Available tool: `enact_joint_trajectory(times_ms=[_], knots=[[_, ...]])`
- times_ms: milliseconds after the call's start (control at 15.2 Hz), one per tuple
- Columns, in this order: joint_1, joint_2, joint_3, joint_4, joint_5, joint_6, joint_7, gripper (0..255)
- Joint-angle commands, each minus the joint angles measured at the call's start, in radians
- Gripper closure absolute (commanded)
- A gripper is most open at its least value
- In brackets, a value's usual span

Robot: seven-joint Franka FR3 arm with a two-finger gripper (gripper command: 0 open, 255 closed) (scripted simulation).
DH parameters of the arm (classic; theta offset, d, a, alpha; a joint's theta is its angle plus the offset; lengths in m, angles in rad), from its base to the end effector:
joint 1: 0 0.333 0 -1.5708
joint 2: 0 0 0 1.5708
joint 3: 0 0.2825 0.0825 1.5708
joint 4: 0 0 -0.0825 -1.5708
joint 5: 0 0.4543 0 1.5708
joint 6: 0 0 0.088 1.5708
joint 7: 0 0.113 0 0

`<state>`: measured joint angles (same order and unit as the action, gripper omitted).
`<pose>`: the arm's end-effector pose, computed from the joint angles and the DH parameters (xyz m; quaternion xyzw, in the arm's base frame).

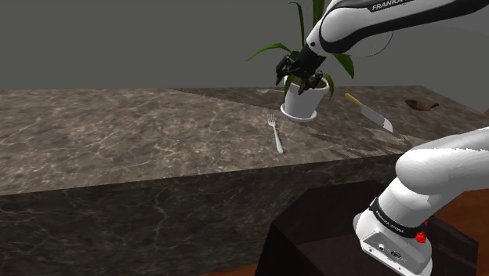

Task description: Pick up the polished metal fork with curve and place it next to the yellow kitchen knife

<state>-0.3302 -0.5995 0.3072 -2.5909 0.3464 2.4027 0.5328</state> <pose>0.4854 -0.0167 0.4221 -0.9046 0.3732 -0.1808 0.0989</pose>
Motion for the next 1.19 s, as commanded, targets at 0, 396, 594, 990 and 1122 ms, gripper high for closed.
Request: enact_joint_trajectory(times_ms=[0, 396, 594, 990, 1122], knots=[[-0.001, 0.021, 0.009, -0.012, 0.003, 0.037, 0.000, 0], [-0.001, 0.041, 0.015, -0.017, 0.006, 0.063, -0.001, 0], [-0.001, 0.041, 0.015, -0.017, 0.006, 0.063, -0.001, 0], [-0.001, 0.041, 0.015, -0.017, 0.006, 0.063, -0.001, 255], [-0.001, 0.041, 0.015, -0.017, 0.006, 0.063, -0.001, 255]])
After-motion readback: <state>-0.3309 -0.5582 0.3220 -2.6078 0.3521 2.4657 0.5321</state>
